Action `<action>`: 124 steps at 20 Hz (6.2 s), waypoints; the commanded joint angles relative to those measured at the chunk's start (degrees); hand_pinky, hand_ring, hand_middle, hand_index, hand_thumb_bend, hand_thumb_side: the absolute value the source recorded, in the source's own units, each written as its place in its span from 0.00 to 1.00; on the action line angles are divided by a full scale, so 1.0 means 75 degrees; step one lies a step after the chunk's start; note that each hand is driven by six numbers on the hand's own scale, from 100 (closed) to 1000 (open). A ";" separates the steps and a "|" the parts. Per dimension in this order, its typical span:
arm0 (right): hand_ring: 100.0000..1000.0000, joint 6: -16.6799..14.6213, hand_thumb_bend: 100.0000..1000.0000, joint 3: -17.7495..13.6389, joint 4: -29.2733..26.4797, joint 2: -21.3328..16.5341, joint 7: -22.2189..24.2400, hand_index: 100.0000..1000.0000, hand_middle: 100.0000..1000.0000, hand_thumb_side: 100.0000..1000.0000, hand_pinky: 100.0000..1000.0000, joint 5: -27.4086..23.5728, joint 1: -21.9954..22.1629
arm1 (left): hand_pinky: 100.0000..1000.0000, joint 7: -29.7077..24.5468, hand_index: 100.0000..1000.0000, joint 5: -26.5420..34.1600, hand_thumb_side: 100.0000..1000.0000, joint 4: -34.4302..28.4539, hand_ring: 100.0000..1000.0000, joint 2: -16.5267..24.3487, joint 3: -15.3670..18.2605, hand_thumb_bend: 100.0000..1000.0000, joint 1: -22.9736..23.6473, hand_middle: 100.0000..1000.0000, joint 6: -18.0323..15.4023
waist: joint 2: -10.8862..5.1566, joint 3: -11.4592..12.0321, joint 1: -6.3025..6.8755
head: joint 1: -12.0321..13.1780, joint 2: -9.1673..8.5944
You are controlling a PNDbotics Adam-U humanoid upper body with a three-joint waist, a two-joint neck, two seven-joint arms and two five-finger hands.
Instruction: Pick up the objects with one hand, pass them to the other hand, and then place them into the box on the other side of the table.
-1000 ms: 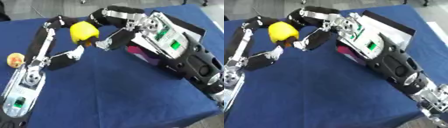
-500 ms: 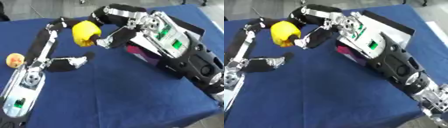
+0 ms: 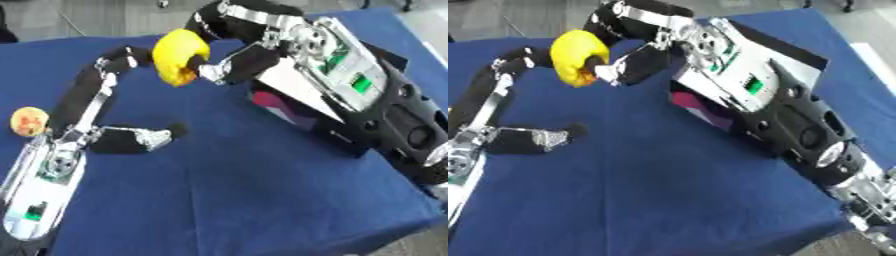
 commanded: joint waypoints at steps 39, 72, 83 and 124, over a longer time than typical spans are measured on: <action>0.63 0.0098 0.00 -0.2071 0.0078 -0.1526 -0.2095 0.55 0.54 0.00 0.83 -0.0890 0.1514 | 0.80 0.0877 0.78 0.0765 0.58 -0.0669 0.71 0.2008 0.1176 0.12 0.0991 0.70 0.1302 | -0.0302 -0.0360 0.0087 | -0.0410 0.0044; 0.89 -0.0415 0.00 -0.2598 0.1717 -0.1636 -0.1902 0.96 0.98 0.11 0.91 0.0633 0.2896 | 0.81 0.1159 0.78 0.0778 0.57 -0.0778 0.71 0.2308 0.1557 0.14 0.1254 0.70 0.1546 | -0.0257 -0.0454 0.0171 | -0.0607 -0.0025; 0.97 -0.0467 0.00 -0.3016 0.1690 -0.1484 -0.2071 1.00 1.00 0.57 0.94 0.0934 0.2824 | 0.81 0.1216 0.78 0.0785 0.56 -0.0777 0.71 0.2308 0.1609 0.14 0.1279 0.70 0.1568 | -0.0274 -0.0491 0.0185 | -0.0565 0.0018; 0.89 -0.0924 0.00 -0.3281 0.0724 -0.1631 -0.2979 0.97 1.00 0.56 0.91 -0.2861 0.2804 | 0.86 -0.1697 0.83 0.1411 0.53 0.1011 0.80 0.4379 0.2080 0.35 0.0450 0.76 0.2541 | -0.0230 -0.0388 0.0238 | 0.1247 -0.0113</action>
